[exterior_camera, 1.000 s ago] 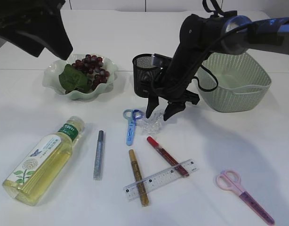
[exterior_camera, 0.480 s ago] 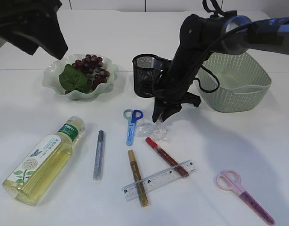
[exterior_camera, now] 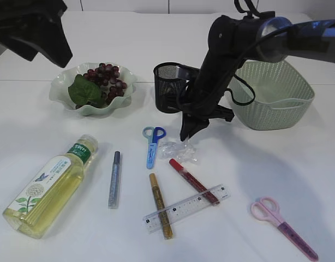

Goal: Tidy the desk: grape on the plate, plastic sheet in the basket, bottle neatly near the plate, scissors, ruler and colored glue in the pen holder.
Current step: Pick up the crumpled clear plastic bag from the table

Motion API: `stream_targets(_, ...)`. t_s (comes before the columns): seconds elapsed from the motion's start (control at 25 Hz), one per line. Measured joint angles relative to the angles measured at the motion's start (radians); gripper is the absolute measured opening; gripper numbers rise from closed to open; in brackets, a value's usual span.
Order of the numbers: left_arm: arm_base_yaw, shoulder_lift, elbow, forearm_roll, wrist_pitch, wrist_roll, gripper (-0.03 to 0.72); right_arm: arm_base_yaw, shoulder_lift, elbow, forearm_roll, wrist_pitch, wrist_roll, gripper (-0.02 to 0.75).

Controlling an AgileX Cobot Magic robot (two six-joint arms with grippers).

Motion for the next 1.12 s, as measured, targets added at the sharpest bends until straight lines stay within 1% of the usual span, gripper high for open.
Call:
stream_targets(0.28,0.000,0.000,0.000,0.000,0.000,0.000,0.424,0.000,0.000,-0.070,0.000,0.018,-0.002,0.015)
stream_targets(0.56,0.000,0.000,0.000,0.000,0.000,0.000,0.424,0.000,0.002,-0.116,-0.004,0.083,-0.002,0.015)
stream_targets(0.84,0.000,0.000,0.000,0.000,0.000,0.000,0.424,-0.006,0.008,-0.235,-0.065,0.091,-0.002,0.015)
stream_targets(1.0,0.000,0.000,0.000,0.000,0.000,0.000,0.424,-0.027,0.006,-0.269,-0.080,0.093,-0.002,0.015)
stream_targets(1.12,0.000,0.000,0.000,0.000,0.000,0.000,0.424,-0.069,-0.013,-0.287,-0.126,0.099,-0.008,0.015)
